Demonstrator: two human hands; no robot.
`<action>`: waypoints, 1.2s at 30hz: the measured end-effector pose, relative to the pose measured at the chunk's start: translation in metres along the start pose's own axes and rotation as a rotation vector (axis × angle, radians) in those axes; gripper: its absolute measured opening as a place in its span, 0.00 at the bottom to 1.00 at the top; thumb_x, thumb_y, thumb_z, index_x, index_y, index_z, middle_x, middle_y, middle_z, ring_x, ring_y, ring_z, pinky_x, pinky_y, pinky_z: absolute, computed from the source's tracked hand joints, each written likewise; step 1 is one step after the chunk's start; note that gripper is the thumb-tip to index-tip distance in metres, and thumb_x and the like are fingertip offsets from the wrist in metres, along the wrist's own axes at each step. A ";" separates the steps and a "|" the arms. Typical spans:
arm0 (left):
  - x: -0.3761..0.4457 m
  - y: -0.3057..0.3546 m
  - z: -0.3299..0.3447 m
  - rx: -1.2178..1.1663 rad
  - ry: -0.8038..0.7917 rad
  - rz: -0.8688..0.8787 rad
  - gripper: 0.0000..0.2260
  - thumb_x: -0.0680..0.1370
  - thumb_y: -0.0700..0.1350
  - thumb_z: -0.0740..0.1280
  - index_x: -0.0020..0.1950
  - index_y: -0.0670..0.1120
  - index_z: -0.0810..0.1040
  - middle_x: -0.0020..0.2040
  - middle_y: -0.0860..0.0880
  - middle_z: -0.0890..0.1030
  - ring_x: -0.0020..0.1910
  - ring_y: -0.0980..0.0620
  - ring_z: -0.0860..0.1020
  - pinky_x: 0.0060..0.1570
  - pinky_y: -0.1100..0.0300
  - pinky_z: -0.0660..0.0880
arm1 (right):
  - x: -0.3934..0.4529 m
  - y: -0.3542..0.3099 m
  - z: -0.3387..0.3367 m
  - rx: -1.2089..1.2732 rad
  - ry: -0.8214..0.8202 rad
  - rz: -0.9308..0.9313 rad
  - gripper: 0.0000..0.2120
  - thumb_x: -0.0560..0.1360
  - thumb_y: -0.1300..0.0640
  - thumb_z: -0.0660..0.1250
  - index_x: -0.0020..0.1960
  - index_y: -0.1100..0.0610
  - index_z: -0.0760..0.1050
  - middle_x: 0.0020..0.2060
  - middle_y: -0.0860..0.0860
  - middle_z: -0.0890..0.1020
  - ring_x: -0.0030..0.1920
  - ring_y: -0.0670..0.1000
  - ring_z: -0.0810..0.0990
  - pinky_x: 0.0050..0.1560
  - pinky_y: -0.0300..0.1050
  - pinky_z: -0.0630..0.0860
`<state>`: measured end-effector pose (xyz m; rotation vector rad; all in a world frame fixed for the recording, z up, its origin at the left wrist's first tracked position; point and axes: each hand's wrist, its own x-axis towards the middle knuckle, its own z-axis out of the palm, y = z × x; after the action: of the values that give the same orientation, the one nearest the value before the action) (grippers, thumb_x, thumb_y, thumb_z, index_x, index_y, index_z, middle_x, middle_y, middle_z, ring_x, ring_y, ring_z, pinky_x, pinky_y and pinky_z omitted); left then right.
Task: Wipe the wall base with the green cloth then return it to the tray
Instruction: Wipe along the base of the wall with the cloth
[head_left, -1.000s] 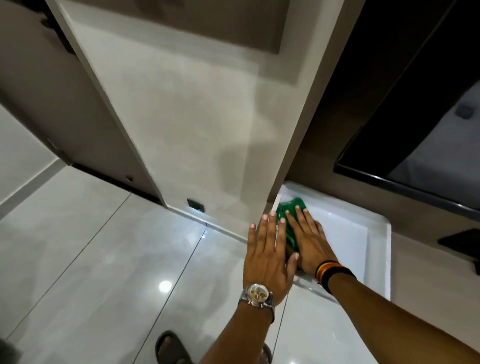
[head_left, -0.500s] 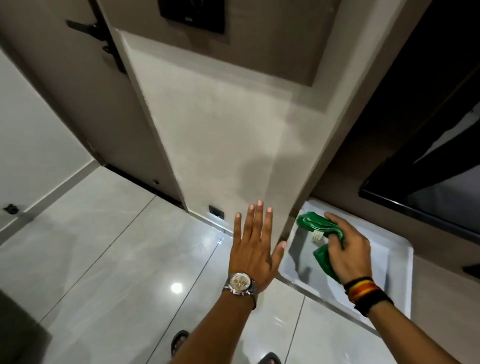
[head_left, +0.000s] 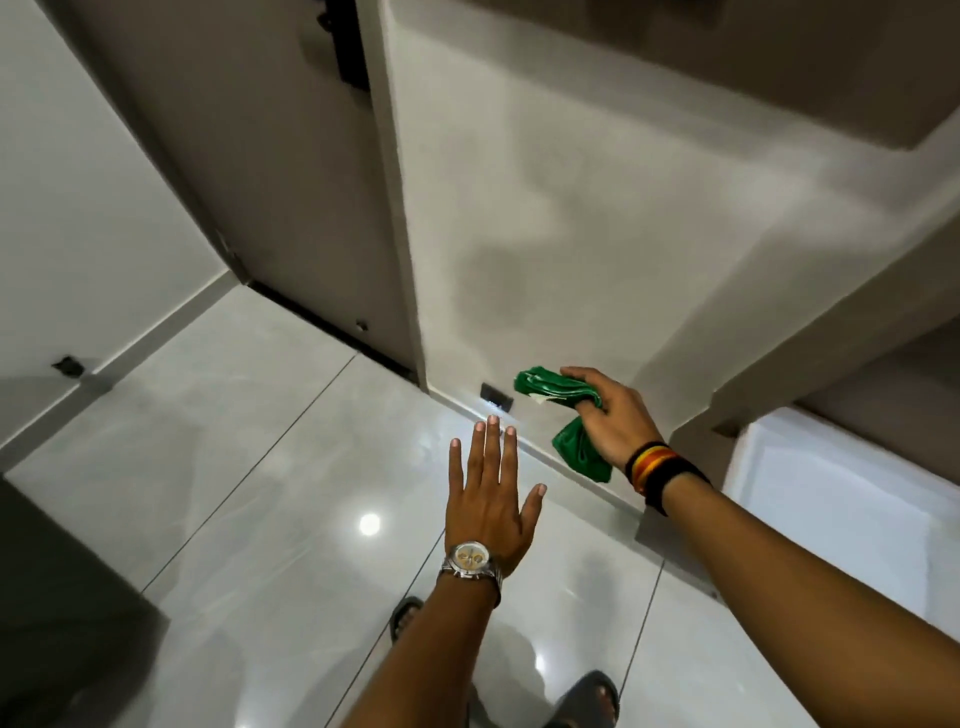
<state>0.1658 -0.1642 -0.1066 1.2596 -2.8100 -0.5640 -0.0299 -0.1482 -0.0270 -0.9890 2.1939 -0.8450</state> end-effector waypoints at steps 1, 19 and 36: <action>-0.001 -0.013 0.006 0.011 -0.030 -0.019 0.39 0.83 0.65 0.39 0.89 0.44 0.46 0.88 0.43 0.41 0.88 0.41 0.41 0.86 0.40 0.34 | 0.007 0.004 0.018 -0.009 -0.024 0.044 0.24 0.79 0.65 0.60 0.68 0.44 0.78 0.62 0.52 0.83 0.62 0.55 0.80 0.66 0.43 0.73; 0.026 -0.159 0.352 -0.023 -0.245 -0.183 0.40 0.82 0.65 0.38 0.88 0.42 0.49 0.88 0.40 0.42 0.88 0.40 0.40 0.84 0.44 0.31 | 0.093 0.329 0.282 -0.129 -0.165 0.367 0.27 0.76 0.70 0.55 0.63 0.47 0.81 0.47 0.48 0.80 0.34 0.35 0.81 0.32 0.18 0.68; 0.205 -0.224 0.666 -0.084 -0.135 -0.249 0.35 0.86 0.57 0.47 0.88 0.40 0.46 0.89 0.38 0.43 0.88 0.39 0.42 0.87 0.41 0.41 | 0.217 0.594 0.455 -0.842 -0.469 -0.387 0.30 0.85 0.49 0.54 0.84 0.57 0.51 0.84 0.56 0.53 0.84 0.57 0.51 0.83 0.61 0.52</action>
<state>0.0852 -0.2370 -0.8304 1.6241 -2.7155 -0.7951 -0.0783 -0.1491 -0.8045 -1.8225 1.9489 0.2343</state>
